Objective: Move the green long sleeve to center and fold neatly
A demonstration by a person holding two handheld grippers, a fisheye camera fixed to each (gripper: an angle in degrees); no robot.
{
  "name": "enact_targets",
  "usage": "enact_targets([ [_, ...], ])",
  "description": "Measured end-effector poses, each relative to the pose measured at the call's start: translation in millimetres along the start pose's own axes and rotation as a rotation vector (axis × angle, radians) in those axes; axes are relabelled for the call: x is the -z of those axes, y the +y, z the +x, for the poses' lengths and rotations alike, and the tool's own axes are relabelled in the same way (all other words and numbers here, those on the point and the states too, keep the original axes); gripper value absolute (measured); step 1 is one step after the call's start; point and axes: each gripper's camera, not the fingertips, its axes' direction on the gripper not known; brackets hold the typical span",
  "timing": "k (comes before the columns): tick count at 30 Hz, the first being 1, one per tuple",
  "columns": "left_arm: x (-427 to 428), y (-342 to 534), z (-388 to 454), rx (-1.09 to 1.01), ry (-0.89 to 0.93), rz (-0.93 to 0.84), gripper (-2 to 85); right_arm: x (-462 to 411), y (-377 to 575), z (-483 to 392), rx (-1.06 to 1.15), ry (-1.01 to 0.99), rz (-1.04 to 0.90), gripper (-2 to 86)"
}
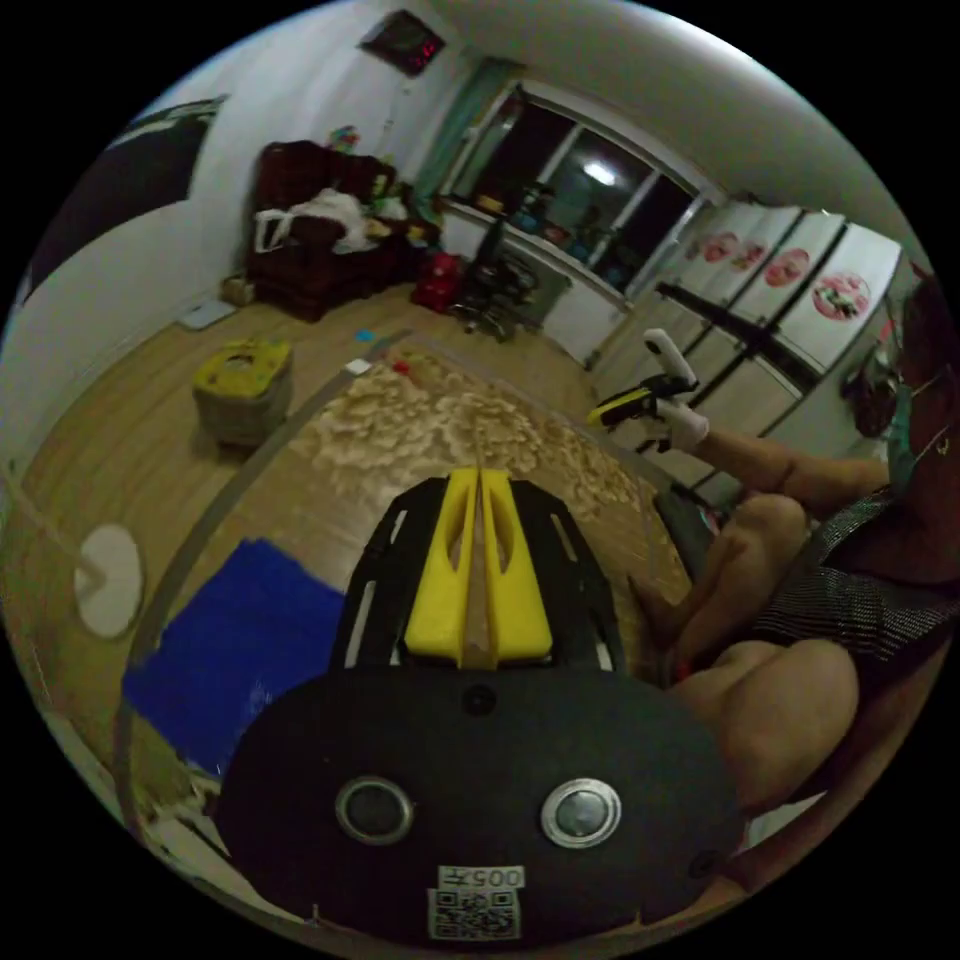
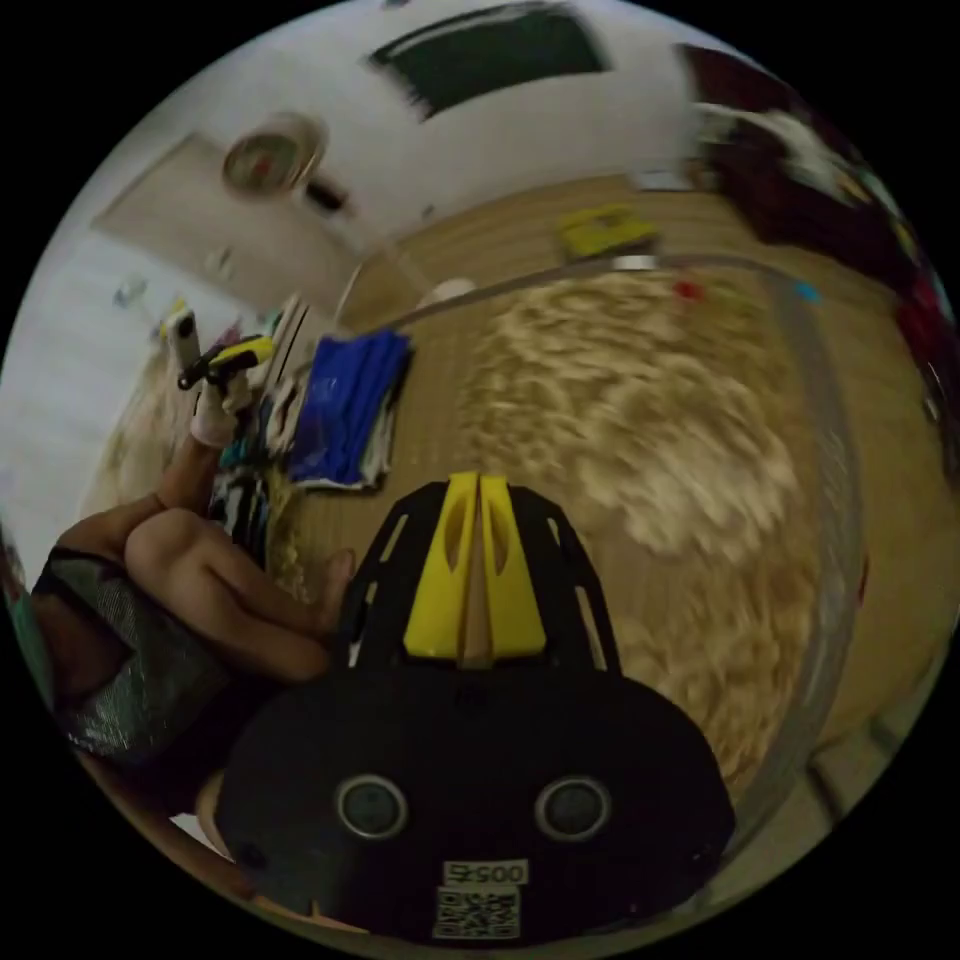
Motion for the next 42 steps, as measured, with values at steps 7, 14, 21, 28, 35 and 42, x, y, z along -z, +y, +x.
enact_targets([
  [7,-166,-190,167,-0.202,0.175,-0.303,-0.6,145,319,158,-0.715,0.257,0.415,-0.7],
  [14,-352,-322,345,-0.303,0.352,-0.514,-0.5,189,550,264,-1.245,0.494,0.159,6.3],
  [21,-529,-418,546,-0.375,0.551,-0.562,-0.5,205,647,346,-1.279,0.472,-0.059,10.1],
  [28,-646,-474,691,-0.282,0.691,-0.663,0.4,242,681,336,-1.126,0.450,0.107,0.0],
  [35,-698,-515,763,-0.185,0.762,-0.679,8.9,224,648,293,-0.727,-0.081,0.336,-1.1],
  [42,-729,-522,813,-0.114,0.672,-0.773,13.3,190,638,276,-0.576,-0.260,0.174,-0.9],
])
